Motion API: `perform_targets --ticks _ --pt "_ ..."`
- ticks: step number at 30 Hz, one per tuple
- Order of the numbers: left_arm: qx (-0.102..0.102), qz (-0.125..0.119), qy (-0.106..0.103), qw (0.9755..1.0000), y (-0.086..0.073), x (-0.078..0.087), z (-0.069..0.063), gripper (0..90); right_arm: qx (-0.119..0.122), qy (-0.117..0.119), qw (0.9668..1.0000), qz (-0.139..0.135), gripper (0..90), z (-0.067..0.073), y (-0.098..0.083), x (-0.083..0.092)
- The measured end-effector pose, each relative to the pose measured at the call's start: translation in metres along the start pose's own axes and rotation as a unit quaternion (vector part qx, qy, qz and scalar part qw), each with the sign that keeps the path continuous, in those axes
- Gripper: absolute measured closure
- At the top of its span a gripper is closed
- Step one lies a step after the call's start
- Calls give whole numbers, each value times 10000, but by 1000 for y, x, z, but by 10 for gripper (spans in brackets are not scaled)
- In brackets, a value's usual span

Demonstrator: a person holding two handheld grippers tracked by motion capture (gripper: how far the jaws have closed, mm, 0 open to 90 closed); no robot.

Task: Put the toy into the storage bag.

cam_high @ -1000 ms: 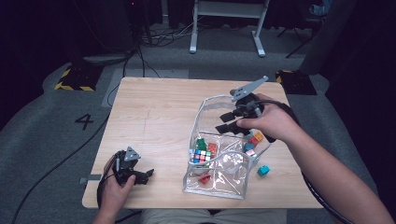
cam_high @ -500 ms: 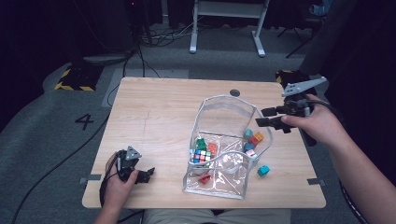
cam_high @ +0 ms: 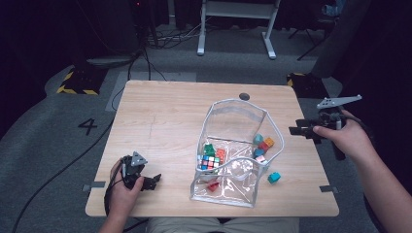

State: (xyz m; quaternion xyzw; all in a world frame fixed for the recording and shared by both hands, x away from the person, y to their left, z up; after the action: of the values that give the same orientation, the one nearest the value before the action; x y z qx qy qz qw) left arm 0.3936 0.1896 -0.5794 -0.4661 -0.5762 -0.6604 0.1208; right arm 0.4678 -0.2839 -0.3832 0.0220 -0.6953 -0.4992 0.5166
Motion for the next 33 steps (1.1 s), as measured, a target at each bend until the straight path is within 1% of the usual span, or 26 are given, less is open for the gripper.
perform_targets --ticks 6,9,12,19,24,26,30,31,32,33 --pt "-12 7 3 10000 0 0 0 0 -129 21 9999 -18 477 -18 -20 -32" --pt "-3 0 4 10000 0 0 0 0 -91 -71 9999 -18 467 -27 -29 -48" --pt "-3 0 5 10000 0 0 0 0 -154 -75 9998 -30 465 -32 -37 -62" --pt "-4 1 4 10000 0 0 0 0 -233 -62 9997 -3 457 -38 -54 -89" --pt "-5 1 5 10000 0 0 0 0 -253 -137 9996 3 441 -43 -64 -106" --pt "0 8 9 10000 0 0 0 0 -296 -147 9995 31 440 -44 -69 -113" --pt "-6 0 6 10000 0 0 0 0 -293 -142 9994 67 435 -45 -78 -124" --pt "-3 0 7 10000 0 0 0 0 -254 -150 9995 73 434 -45 -79 -127" --pt "-4 0 6 10000 0 0 0 0 -317 -131 9994 73 432 -44 -80 -129" --pt "-4 0 6 10000 0 0 0 0 -271 -140 9995 90 432 -44 -82 -132"
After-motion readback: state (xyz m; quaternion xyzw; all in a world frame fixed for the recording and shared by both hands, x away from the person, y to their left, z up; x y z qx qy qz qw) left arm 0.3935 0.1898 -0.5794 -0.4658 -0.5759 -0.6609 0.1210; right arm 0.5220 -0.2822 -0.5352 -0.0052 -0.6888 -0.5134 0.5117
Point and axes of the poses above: each handheld gripper's, and its own axes: x roughly backward along the jaws, y roughly out of its top, z roughly to its left, the point moved 10 cm from there along -x, roughly forward along the jaws, and after that the axes turned 6 degrees about x, right-handed, at the moved point
